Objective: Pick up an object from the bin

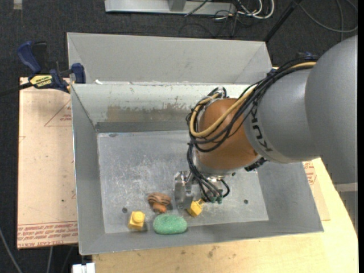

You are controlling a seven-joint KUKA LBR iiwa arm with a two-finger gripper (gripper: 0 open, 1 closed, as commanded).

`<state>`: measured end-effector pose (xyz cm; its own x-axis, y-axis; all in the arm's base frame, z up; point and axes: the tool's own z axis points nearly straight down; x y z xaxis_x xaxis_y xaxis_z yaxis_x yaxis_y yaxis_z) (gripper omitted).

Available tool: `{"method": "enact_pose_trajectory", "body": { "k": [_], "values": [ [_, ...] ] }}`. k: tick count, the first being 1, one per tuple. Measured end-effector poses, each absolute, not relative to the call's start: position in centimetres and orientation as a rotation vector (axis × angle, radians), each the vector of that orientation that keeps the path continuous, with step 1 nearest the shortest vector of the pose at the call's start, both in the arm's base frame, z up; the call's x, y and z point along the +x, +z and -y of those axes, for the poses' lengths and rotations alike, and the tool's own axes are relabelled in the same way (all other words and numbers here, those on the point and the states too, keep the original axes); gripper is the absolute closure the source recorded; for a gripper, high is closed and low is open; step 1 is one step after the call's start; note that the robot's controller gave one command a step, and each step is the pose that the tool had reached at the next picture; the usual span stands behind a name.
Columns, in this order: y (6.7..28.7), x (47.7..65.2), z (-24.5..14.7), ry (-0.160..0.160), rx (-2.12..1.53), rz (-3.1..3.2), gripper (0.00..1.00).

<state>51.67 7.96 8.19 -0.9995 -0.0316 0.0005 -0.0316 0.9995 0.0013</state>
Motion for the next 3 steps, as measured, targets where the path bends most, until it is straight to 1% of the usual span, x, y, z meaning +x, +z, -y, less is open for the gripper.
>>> {"method": "enact_pose_trajectory", "body": {
  "k": [1,2,3],
  "values": [
    [8.2,51.7,-8.0,-0.002,0.049,3.141,0.00],
    [8.2,51.7,-7.9,-0.002,0.049,3.141,0.00],
    [9.2,52.0,-2.9,-0.004,-0.039,3.142,0.00]
  ]
}}
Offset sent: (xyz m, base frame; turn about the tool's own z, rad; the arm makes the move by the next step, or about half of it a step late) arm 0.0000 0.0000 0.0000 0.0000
